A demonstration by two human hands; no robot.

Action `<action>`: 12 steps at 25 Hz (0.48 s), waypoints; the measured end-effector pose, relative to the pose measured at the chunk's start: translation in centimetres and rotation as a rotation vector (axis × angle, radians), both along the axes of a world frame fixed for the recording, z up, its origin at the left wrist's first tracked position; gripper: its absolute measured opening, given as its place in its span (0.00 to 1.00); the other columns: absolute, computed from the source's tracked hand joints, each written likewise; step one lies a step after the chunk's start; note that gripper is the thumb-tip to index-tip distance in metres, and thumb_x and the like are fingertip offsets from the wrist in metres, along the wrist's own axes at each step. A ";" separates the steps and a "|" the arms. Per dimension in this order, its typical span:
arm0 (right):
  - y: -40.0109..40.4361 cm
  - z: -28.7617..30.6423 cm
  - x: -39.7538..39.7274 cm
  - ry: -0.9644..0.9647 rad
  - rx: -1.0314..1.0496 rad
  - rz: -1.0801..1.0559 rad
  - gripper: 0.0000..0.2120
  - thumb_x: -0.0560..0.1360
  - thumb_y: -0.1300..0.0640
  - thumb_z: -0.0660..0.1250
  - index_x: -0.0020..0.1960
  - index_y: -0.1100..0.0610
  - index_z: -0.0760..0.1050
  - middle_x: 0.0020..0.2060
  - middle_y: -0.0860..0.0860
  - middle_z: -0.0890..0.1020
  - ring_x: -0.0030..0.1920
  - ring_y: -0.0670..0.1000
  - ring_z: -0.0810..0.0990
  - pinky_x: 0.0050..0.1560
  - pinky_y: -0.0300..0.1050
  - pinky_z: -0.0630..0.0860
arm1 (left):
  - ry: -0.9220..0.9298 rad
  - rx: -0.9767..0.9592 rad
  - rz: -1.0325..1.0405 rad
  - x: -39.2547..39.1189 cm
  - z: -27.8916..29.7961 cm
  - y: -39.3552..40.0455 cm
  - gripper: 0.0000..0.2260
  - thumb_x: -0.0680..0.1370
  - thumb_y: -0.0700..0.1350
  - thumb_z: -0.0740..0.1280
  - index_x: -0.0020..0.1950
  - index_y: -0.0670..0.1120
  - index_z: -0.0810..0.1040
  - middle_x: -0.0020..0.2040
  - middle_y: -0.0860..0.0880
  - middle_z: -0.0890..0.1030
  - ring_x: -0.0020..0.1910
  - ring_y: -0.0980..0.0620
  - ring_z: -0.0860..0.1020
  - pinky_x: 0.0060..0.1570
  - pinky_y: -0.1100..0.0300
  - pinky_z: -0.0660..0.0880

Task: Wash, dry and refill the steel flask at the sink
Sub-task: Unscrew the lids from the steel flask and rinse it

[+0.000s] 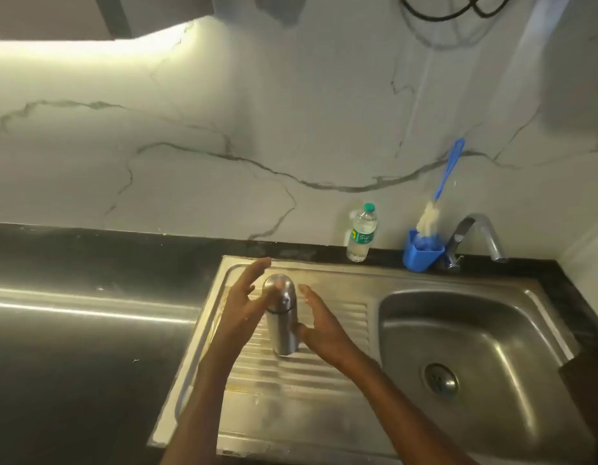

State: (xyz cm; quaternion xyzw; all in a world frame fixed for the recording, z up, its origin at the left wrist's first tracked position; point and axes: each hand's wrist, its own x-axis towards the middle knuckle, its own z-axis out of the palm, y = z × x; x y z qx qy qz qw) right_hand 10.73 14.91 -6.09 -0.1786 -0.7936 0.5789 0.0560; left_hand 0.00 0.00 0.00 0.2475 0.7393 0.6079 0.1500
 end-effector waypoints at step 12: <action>-0.3 2.2 -1.3 -0.046 -0.256 0.085 0.28 0.70 0.53 0.80 0.67 0.45 0.75 0.59 0.44 0.84 0.60 0.47 0.82 0.65 0.52 0.79 | -0.191 0.102 -0.116 -1.1 1.5 2.5 0.26 0.67 0.47 0.84 0.59 0.43 0.77 0.52 0.46 0.85 0.52 0.44 0.85 0.51 0.48 0.82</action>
